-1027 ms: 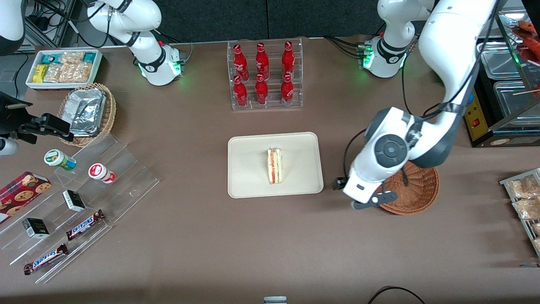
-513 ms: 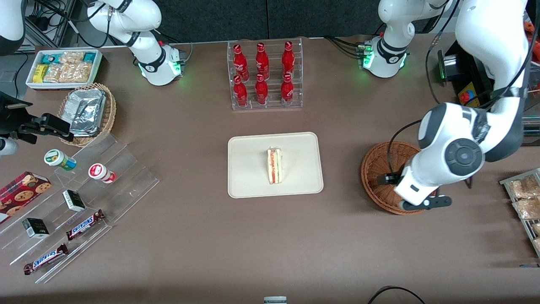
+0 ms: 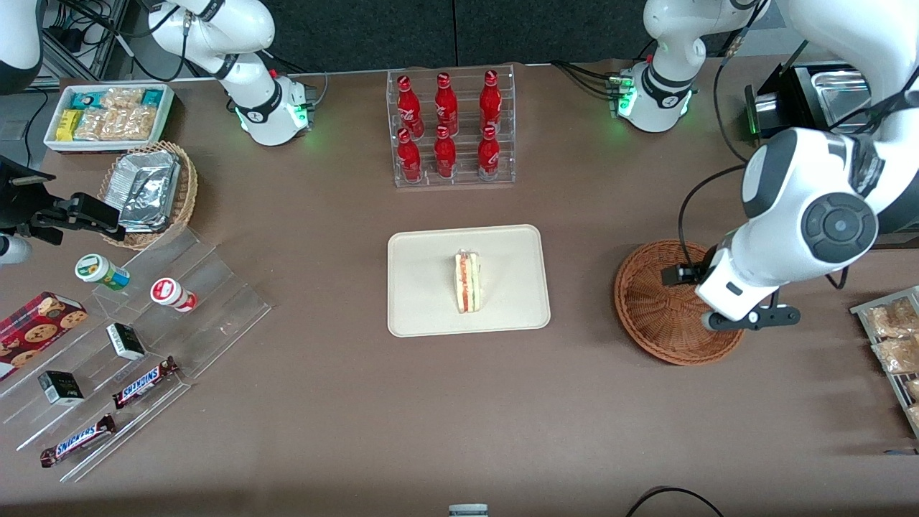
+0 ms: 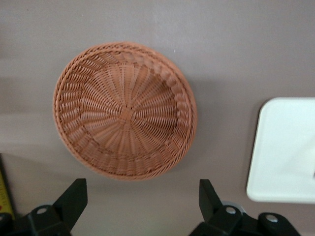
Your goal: Place sandwich from basket to tray
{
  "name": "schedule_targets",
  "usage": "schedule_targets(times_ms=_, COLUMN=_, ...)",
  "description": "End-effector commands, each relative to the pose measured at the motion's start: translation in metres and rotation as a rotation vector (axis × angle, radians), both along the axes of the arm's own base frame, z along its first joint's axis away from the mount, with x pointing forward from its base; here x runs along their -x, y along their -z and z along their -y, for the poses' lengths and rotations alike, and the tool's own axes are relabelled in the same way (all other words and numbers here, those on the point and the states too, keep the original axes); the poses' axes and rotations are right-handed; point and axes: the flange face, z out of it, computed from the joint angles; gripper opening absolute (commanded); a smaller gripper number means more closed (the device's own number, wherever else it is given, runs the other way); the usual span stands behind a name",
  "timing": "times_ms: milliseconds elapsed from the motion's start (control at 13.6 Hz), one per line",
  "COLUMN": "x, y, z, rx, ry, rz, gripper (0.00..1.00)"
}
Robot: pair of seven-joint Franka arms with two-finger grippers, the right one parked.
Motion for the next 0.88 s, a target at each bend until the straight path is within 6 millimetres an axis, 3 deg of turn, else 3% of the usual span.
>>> schedule_targets(times_ms=0, x=0.026, y=-0.026, z=-0.019, rx=0.026, ry=0.096, rz=-0.036, gripper=1.00)
schedule_targets(times_ms=293, x=0.046, y=-0.069, z=-0.037, rx=0.029, ry=0.083, rz=-0.027, gripper=1.00)
schedule_targets(times_ms=587, x=0.074, y=-0.124, z=-0.049, rx=0.018, ry=0.052, rz=-0.015, gripper=1.00)
schedule_targets(times_ms=807, x=0.077, y=-0.138, z=-0.064, rx=0.016, ry=0.023, rz=-0.019, gripper=1.00)
